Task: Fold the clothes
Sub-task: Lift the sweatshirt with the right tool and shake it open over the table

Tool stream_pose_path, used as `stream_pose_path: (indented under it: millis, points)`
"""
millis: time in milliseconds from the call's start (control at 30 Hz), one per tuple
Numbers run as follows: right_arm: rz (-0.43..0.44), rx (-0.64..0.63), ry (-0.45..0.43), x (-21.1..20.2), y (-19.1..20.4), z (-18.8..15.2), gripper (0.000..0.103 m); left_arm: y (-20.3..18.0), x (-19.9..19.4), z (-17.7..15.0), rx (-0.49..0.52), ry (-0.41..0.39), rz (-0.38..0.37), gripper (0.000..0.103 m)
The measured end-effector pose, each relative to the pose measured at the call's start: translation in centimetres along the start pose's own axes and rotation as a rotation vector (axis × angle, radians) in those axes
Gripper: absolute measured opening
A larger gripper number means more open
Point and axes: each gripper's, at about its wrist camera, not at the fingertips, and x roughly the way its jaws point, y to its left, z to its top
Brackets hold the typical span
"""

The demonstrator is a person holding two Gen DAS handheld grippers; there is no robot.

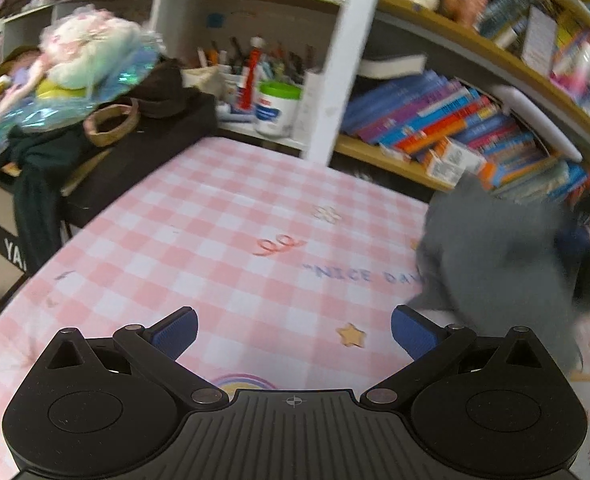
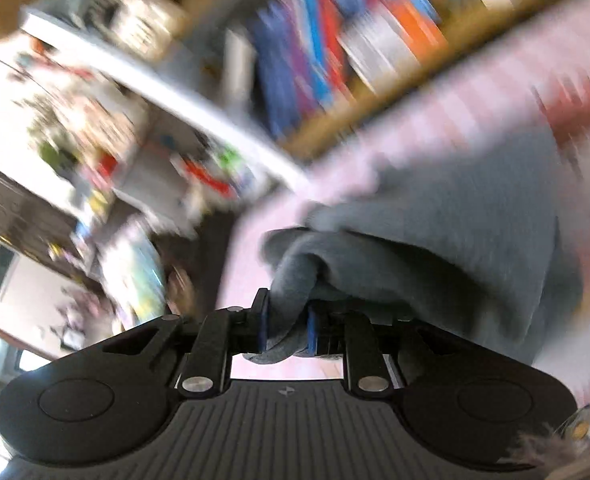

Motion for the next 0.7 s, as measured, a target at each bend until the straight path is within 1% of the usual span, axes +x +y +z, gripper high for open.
stream_pose_path:
  millis: [33, 133, 200, 233, 300, 333, 367, 433, 500, 567, 600, 667, 700]
  points:
    - [0.027, -0.023, -0.054, -0.5, 1.6, 1.4, 0.016, 0.5, -0.1, 0.1, -0.009, -0.004, -0.001, 0.103]
    - [0.164, -0.062, -0.209, -3.4, 5.4, 4.9, 0.016, 1.5, -0.2, 0.5, -0.014, -0.018, -0.003, 0.103]
    - [0.275, -0.072, -0.292, -5.9, 6.8, 5.7, 0.016, 2.0, -0.2, 0.7, -0.020, -0.028, -0.001, 0.103]
    - [0.315, -0.073, -0.314, -6.9, 6.9, 5.4, 0.016, 2.3, -0.2, 0.8, -0.028, -0.032, -0.005, 0.103]
    - [0.345, -0.075, -0.313, -8.2, 6.2, 4.1, 0.016, 2.9, -0.2, 1.0, -0.057, -0.038, -0.028, 0.103]
    - [0.330, -0.080, -0.288, -8.5, 5.4, 3.0, 0.016, 3.2, -0.2, 1.1, -0.071, -0.041, -0.039, 0.103]
    - [0.292, -0.083, -0.247, -8.4, 4.3, 1.6, 0.016, 3.5, -0.2, 1.2, -0.085, -0.044, -0.051, 0.103]
    - [0.143, -0.078, -0.115, -7.1, 1.2, -1.7, 0.016, 4.0, -0.1, 1.3, -0.114, -0.047, -0.069, 0.103]
    - [-0.045, -0.022, 0.062, -5.0, -2.8, -5.6, 0.016, 4.4, 0.3, 1.4, -0.139, -0.039, -0.074, 0.103]
    - [-0.193, 0.029, 0.213, -3.2, -6.1, -9.2, 0.015, 4.6, 0.7, 1.3, -0.162, -0.016, -0.101, 0.103]
    - [-0.245, 0.049, 0.273, -2.5, -7.2, -10.7, 0.015, 4.6, 1.0, 1.3, -0.169, -0.004, -0.117, 0.103]
    - [-0.267, 0.063, 0.338, -1.8, -8.1, -12.2, 0.015, 4.3, 1.6, 1.2, -0.168, 0.026, -0.143, 0.103]
    - [-0.257, 0.058, 0.354, -1.6, -8.0, -12.3, 0.015, 4.1, 1.9, 1.1, -0.160, 0.046, -0.152, 0.103]
